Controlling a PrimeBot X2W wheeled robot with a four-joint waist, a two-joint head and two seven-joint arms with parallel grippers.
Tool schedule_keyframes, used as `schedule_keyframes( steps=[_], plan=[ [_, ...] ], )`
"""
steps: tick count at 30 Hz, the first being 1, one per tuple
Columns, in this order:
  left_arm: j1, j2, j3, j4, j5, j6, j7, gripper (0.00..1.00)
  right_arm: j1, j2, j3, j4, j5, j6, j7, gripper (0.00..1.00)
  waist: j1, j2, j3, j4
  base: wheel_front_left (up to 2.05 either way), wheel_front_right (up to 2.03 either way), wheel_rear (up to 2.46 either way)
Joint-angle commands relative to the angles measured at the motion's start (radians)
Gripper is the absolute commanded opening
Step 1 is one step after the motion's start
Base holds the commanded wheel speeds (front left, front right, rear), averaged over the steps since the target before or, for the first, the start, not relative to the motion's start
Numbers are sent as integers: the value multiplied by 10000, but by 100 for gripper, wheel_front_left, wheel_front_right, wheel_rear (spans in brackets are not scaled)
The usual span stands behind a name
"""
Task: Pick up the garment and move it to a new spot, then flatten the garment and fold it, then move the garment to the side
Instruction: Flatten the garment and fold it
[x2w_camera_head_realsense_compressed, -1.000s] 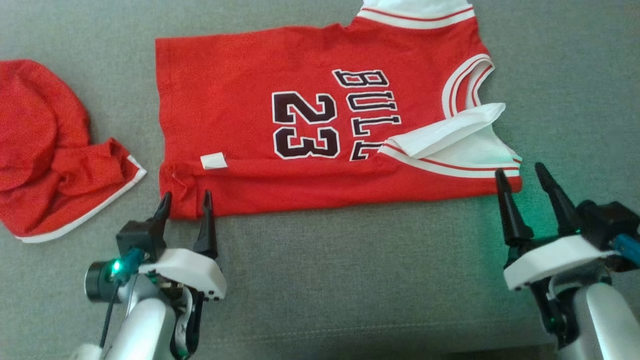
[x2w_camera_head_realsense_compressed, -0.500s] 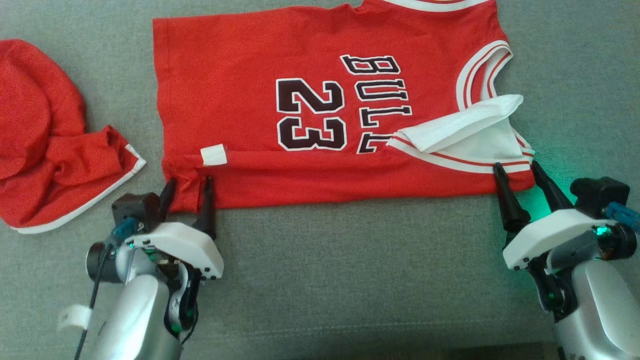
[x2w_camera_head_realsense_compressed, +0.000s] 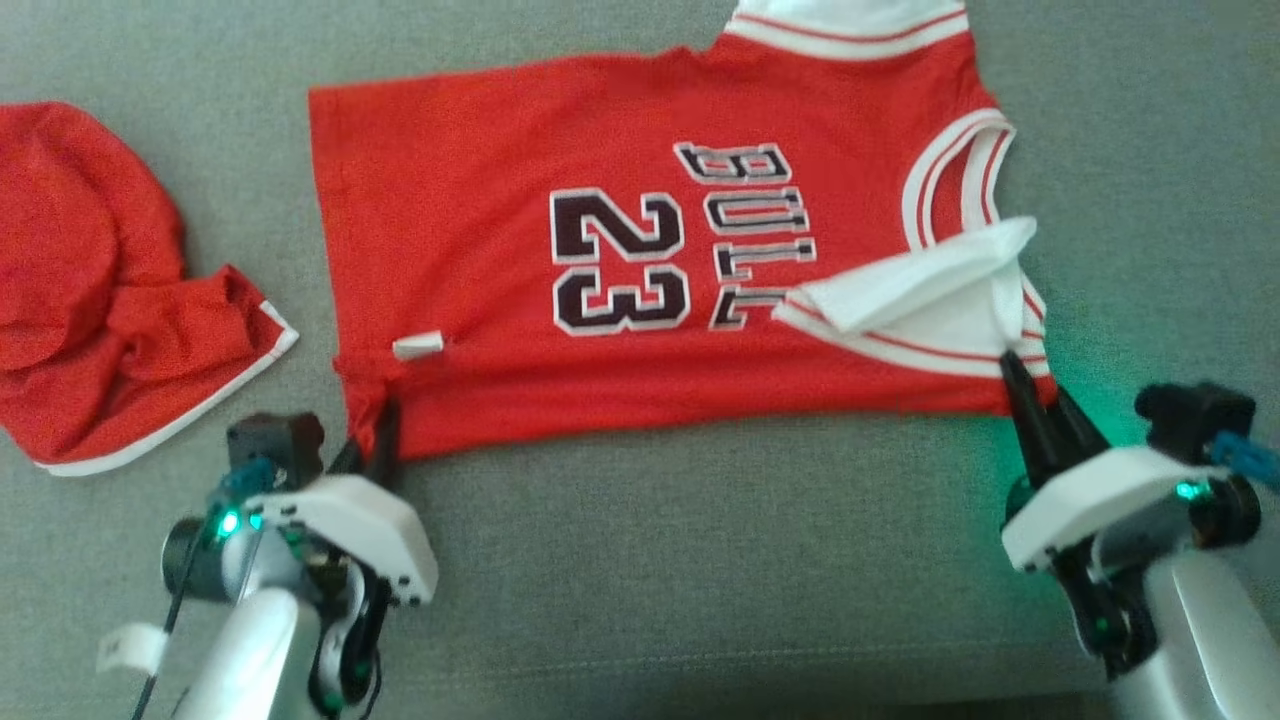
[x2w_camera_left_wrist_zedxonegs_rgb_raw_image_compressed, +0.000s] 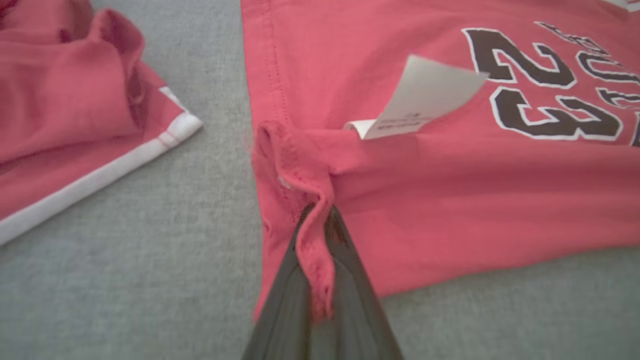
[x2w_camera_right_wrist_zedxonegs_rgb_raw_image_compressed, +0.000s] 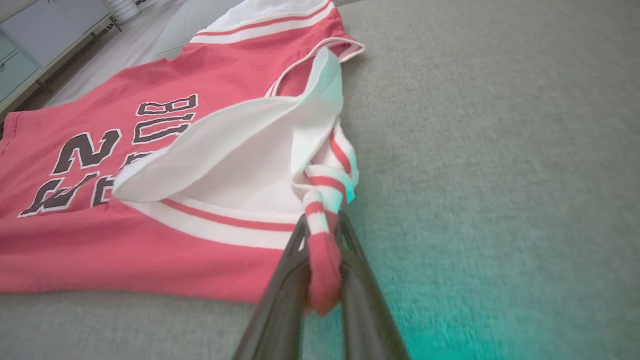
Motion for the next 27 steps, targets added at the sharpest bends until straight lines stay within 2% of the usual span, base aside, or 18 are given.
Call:
schedule_keyframes(
  steps=[1,8,14,15,16,17,21,27],
  plan=[
    [156,356,345,-241,45,98,94,0,198,-95,41,-366,54,37,-8,0,0,0,-98,-10,0,0,0],
    [1173,797,407,-1507,-47,290,821,0,1623,162,-442,-1515,-59,37,487,0,0,0,-650,-43,0,0,0],
    [1786,887,380,-2083,-75,538,1203,0,2756,606,-763,-2394,-155,37,985,0,0,0,-951,-113,0,0,0],
    [1843,903,377,-2078,-69,570,1231,42,2875,664,-774,-2512,-192,37,1052,0,0,0,-982,-133,0,0,0],
    [1896,915,360,-2034,-78,583,1294,100,2959,717,-788,-2615,-225,37,1106,2,0,0,-1008,-157,0,0,0],
    [1958,883,327,-2004,-123,593,1387,100,3001,751,-803,-2685,-263,37,1115,100,0,0,-1040,-184,0,0,0],
    [2136,798,291,-2019,-135,717,1321,100,2877,717,-806,-2877,-584,37,799,100,0,0,-1198,-260,0,0,0],
    [2120,600,438,-2458,368,1265,-15,100,2453,604,-817,-3592,-1290,37,-158,100,0,0,-1479,-256,0,0,0]
  ],
)
